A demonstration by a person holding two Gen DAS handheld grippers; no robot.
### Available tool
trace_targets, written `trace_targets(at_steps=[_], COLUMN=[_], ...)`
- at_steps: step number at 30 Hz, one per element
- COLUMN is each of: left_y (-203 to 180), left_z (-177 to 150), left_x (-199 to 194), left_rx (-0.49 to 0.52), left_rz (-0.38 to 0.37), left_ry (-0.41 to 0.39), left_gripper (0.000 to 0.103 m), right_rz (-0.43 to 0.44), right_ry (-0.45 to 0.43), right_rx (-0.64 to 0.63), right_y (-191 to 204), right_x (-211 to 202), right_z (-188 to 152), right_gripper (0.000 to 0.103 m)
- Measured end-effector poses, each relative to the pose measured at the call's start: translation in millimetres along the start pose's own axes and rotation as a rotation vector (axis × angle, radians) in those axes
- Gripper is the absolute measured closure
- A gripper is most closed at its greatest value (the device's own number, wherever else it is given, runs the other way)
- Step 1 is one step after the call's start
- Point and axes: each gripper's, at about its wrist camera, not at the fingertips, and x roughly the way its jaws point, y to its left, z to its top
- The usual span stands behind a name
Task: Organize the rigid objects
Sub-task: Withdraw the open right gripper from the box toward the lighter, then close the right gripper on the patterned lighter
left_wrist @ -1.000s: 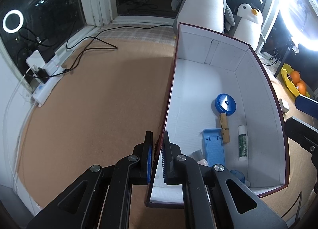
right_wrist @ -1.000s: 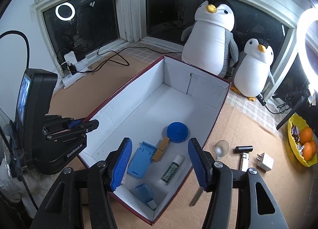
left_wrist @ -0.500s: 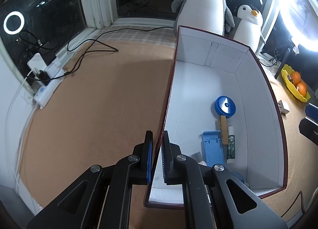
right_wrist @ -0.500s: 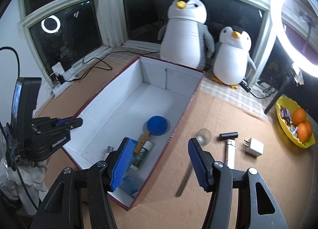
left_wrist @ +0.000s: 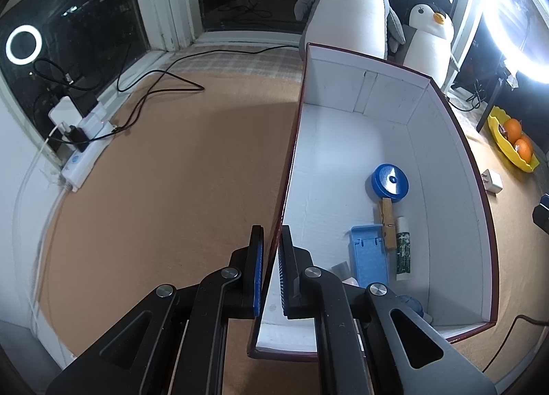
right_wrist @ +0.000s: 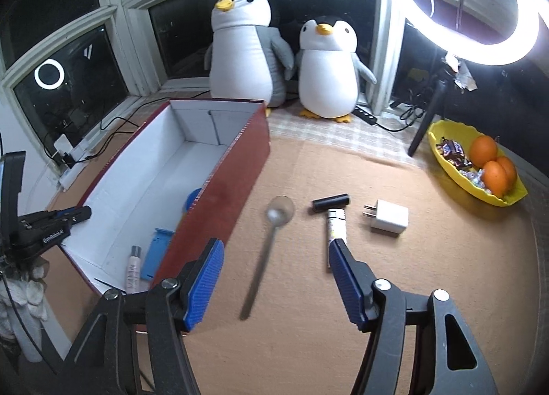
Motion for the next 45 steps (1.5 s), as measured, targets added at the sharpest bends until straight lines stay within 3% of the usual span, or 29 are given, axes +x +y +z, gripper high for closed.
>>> trace_targets(at_steps=[6,10,21,28,30,38,45], left_y=[-2,-3,-5,-6,-6,-6,-7], left_z=[0,1,2,3,3,4,4], left_x=[0,1,3,4,4,5,5], left_rx=[0.011,0.013,0.025,0.02,0.02,0.018,0.013], left_rz=[0.016,0.024,0.045,0.06,0.061,0.064,0.064], left_ry=[0.004,0.008,0.024,0.028,0.029,0.035,0.035], left_gripper=[0.096,0.096,0.096,0.095,0.095,0.095,0.095], right_rz=[-0.039,0.008,-0.037,-0.053,-0.049,-0.052,-0.062], right_ry=[0.018,0.055,0.124,0.149,0.158,0.203,0.234], right_rx=[0.025,0.057,0.122,0.094,0.081,0.033,0.026], right_y=[-25,-42,-80,-80,-77,-65,-63], right_x=[4,11,39,66,76,110,127], right_z=[-8,-11,-14,-7,-3,6,9], right_gripper=[0.04,0.04,0.04,0.041,0.047,0.055,0.056])
